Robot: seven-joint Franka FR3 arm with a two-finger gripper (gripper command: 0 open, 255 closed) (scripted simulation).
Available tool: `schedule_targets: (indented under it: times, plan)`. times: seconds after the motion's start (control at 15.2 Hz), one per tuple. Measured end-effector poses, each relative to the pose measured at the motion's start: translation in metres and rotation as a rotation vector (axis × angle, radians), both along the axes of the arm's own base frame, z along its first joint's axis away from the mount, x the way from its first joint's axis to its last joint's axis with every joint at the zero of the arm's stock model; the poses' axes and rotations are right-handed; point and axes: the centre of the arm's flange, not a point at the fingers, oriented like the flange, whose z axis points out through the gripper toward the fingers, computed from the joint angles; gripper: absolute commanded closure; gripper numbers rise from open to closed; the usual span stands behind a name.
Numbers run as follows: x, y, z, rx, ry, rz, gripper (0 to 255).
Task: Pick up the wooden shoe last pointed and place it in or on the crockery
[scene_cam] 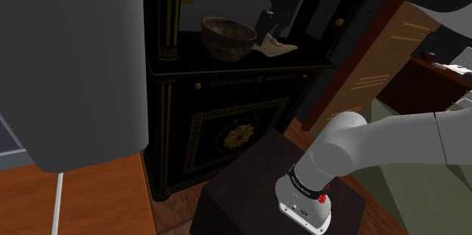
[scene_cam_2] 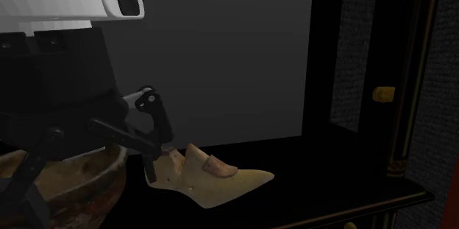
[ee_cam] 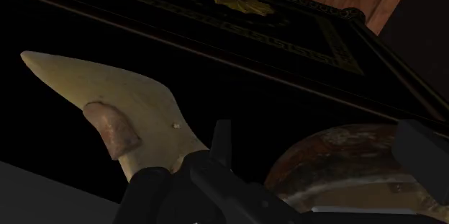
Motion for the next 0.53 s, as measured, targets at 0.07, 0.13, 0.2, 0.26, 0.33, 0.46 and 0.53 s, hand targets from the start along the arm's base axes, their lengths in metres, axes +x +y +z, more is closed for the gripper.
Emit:
schedule_targets:
  times: [0.07,0.13,0.2,0.26,0.33,0.46,0.53]
  plan:
    - [0.000,0.000,0.000,0.000,0.000,0.000,0]
    - [0.002,-0.005,-0.001,-0.010,0.011,0.022,0]
    - [0.007,-0.013,-0.001,-0.028,0.028,0.059,0]
    - [0.009,-0.020,-0.005,-0.049,0.048,0.106,0]
    - [0.015,-0.029,-0.007,-0.071,0.069,0.154,0]
    - [0.027,-0.049,-0.011,-0.119,0.115,0.258,0]
    - [0.035,-0.058,-0.012,-0.143,0.138,0.312,0]
